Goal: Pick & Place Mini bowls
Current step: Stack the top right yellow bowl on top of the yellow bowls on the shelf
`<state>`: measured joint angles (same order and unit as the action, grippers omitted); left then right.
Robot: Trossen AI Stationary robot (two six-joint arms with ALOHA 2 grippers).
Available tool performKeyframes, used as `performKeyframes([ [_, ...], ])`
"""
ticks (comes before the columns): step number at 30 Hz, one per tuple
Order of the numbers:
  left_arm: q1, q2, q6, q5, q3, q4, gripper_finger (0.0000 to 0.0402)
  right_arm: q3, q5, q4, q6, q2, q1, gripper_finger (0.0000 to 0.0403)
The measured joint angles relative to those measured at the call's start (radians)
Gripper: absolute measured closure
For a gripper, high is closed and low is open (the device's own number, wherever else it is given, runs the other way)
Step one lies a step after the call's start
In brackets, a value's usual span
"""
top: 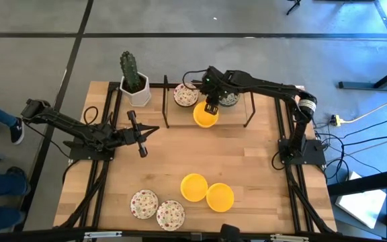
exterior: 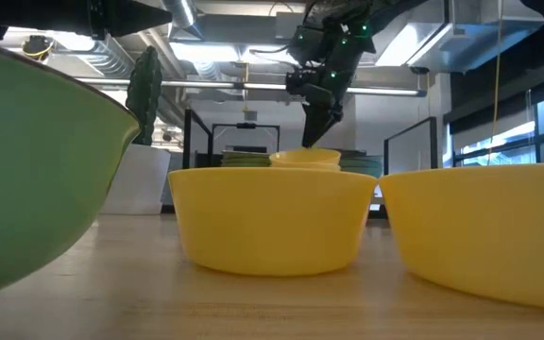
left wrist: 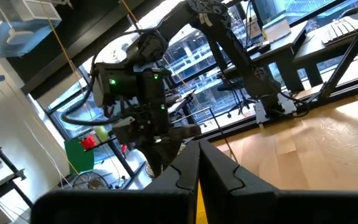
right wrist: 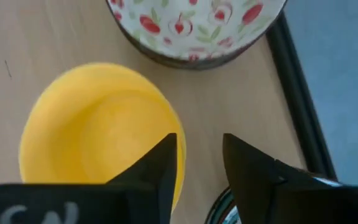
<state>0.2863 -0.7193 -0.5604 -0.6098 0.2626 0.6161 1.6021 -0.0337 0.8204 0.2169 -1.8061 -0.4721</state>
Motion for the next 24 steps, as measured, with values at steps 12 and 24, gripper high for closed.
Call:
performKeyframes([
  [12,0.000,0.000,0.015,0.000,0.000,-0.007,0.0398,0.065,-0.124,0.033,-0.021,0.000,0.011,0.0307],
  [24,0.000,0.000,0.000,0.000,0.000,-0.016,0.0397,0.063,-0.131,0.053,-0.003,0.001,0.072,0.0399],
])
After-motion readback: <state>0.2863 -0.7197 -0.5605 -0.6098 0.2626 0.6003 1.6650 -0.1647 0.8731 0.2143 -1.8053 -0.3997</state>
